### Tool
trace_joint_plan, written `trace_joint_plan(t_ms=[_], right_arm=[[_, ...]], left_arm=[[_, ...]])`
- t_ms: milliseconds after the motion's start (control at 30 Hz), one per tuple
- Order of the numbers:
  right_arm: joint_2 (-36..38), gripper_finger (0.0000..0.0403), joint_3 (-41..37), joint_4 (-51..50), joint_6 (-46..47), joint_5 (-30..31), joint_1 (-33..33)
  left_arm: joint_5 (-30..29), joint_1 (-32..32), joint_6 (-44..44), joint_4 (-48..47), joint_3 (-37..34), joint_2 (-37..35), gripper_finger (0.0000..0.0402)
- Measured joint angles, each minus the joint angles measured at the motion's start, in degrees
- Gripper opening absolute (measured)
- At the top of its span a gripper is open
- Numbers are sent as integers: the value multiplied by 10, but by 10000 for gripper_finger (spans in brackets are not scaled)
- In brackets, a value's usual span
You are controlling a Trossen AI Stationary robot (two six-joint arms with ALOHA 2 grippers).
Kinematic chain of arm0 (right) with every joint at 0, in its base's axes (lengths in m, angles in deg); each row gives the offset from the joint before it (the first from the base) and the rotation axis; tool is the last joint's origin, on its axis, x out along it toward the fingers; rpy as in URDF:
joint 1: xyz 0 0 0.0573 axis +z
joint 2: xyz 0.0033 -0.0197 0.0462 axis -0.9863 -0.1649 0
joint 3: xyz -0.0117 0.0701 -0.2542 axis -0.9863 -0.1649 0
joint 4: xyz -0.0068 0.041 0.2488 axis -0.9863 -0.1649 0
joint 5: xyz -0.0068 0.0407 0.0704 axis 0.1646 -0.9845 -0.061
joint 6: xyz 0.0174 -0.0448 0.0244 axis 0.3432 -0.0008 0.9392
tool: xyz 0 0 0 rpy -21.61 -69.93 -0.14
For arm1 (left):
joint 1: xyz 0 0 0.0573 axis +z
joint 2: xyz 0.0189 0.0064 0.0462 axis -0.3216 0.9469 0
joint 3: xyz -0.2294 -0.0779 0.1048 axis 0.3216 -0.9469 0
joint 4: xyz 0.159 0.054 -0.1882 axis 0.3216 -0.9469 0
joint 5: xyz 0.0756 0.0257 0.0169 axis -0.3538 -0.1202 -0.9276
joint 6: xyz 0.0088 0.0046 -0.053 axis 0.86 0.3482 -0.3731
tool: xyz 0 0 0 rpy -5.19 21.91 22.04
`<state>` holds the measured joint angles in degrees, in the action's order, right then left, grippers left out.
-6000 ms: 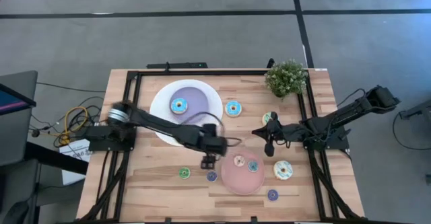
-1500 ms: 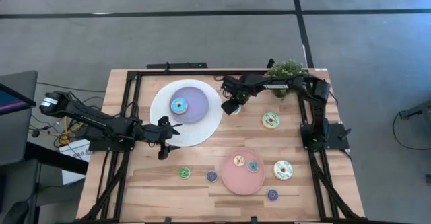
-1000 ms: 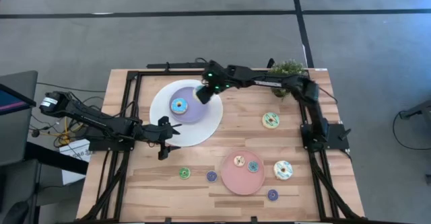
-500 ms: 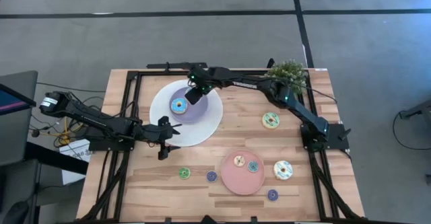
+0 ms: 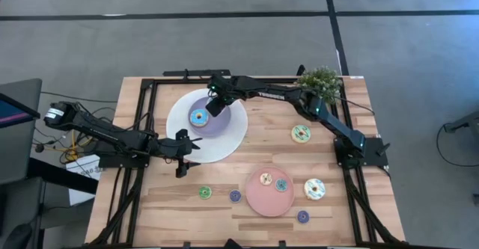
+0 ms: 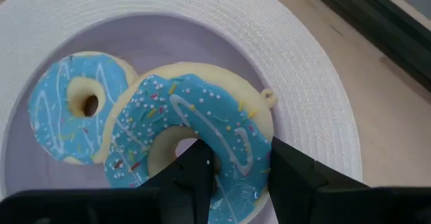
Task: Pick & Place donuts
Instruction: Put the big light blue donut on the purple plate
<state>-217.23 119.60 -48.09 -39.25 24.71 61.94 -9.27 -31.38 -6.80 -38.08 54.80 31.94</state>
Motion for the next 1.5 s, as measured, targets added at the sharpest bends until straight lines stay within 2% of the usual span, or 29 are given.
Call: trace_joint_plan(t_ms=[233, 900, 1000, 1300, 1500], right_arm=[[0, 112, -19, 21, 0, 45, 14], [0, 114, -18, 24, 0, 44, 19], [0, 129, -18, 24, 1, 43, 19], [0, 220, -18, 24, 2, 45, 21], [0, 239, -18, 24, 1, 42, 21]], left_arm=[[0, 0, 0, 0, 0, 0, 309], [15, 0, -1, 0, 0, 0, 309], [15, 0, -1, 0, 0, 0, 309], [15, 0, -1, 0, 0, 0, 309], [15, 0, -1, 0, 0, 0, 309]])
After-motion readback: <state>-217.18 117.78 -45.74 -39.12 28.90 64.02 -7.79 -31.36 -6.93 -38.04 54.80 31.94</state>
